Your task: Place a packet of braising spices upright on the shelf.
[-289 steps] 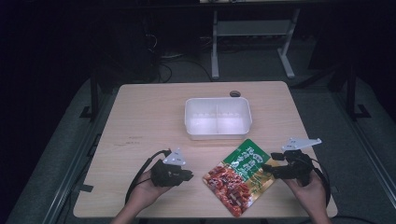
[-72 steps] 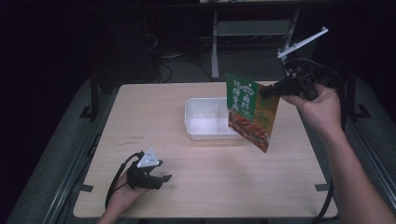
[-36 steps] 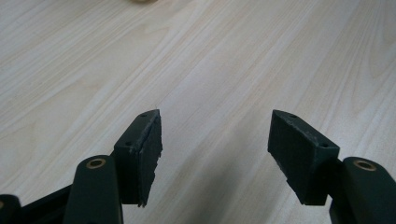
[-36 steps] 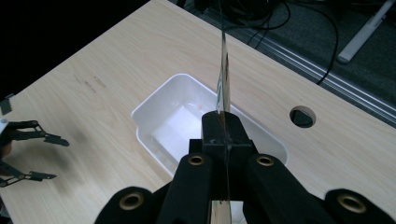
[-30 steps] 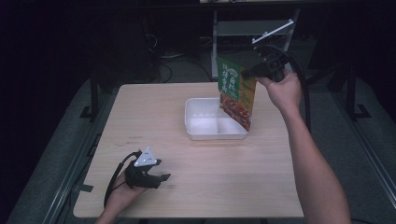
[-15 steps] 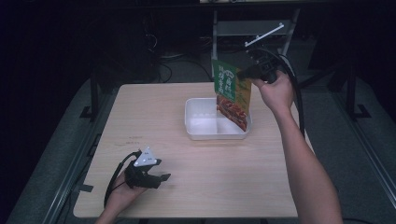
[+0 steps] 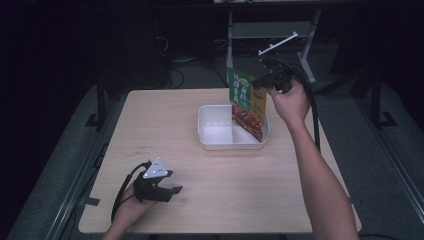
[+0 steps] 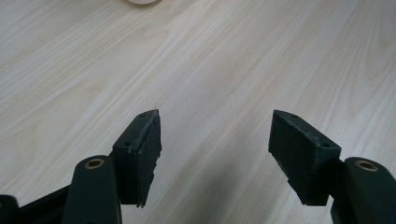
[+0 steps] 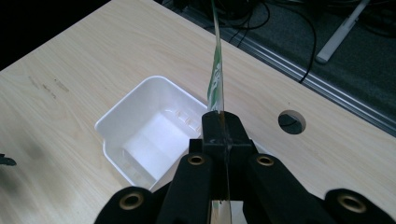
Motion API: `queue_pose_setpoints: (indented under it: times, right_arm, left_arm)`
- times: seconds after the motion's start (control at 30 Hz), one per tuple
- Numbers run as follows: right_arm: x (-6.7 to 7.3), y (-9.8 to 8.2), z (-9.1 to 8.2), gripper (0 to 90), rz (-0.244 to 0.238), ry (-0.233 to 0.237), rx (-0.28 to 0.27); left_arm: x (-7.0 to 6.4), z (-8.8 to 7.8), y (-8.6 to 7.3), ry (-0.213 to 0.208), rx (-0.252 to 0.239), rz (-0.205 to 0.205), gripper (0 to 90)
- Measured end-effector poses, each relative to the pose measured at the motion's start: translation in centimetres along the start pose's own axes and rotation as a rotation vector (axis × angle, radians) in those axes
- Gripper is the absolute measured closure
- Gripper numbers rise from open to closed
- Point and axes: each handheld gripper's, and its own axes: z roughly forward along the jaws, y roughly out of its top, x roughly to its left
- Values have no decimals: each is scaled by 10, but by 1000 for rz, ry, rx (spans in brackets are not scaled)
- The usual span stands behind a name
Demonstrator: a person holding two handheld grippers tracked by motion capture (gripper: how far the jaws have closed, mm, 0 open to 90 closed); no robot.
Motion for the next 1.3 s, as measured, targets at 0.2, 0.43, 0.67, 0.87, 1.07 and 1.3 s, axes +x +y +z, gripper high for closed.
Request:
queue_pose_setpoints:
  times: [0.2,0.43,0.67,0.87,1.07,1.3]
  right_arm:
    - [-2,-4,5,899,11,-1,1]
    - [-4,-9,7,898,23,4,1]
    - [-2,-9,7,896,19,-2,16]
    - [-5,-14,6,896,26,-2,24]
    - [-7,-19,8,893,29,4,60]
    - [-7,-23,5,883,18,-2,79]
  left_arm:
    - [0,1,0,-3,4,4,342]
    - [-1,2,0,-3,6,5,342]
    - [-1,2,0,-5,7,6,342]
    - [-1,2,0,-4,6,6,342]
    - [-2,2,0,-4,7,6,341]
    - [-2,2,0,-4,7,5,341]
